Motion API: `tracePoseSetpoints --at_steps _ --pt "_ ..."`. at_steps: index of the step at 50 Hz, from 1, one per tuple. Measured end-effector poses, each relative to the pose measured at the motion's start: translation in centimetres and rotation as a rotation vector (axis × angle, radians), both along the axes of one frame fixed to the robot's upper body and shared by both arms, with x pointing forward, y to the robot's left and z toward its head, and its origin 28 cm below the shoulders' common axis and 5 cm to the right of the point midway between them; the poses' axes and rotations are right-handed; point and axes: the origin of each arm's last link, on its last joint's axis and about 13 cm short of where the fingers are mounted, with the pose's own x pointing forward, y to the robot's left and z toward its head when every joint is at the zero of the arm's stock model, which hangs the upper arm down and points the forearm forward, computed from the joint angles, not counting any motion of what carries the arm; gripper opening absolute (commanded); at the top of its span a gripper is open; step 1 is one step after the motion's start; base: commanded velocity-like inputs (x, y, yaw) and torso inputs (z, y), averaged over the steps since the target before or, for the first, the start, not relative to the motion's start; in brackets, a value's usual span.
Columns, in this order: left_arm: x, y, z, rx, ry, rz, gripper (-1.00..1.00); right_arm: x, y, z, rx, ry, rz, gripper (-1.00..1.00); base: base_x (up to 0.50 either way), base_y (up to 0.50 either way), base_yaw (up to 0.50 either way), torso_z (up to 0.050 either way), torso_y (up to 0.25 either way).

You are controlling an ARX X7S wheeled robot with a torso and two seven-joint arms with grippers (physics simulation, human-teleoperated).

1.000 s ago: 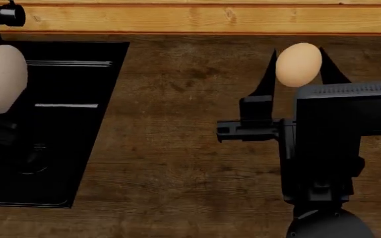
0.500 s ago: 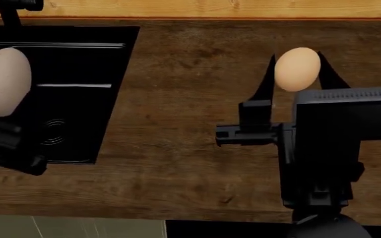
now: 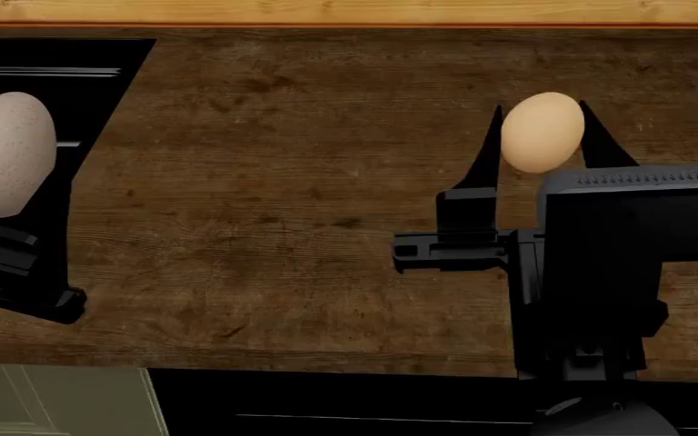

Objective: Place the eggs and milk next to the bowl.

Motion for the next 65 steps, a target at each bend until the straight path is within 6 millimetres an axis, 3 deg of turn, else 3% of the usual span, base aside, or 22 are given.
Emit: tracePoseSetpoints --at_steps 65 --pt "-0.37 0.20 -0.45 -0.008 0.003 -0.001 -1.00 -0.44 0.42 -0.21 -0.018 0.019 0.032 -1.00 -0.04 -0.50 0.00 0.000 0.000"
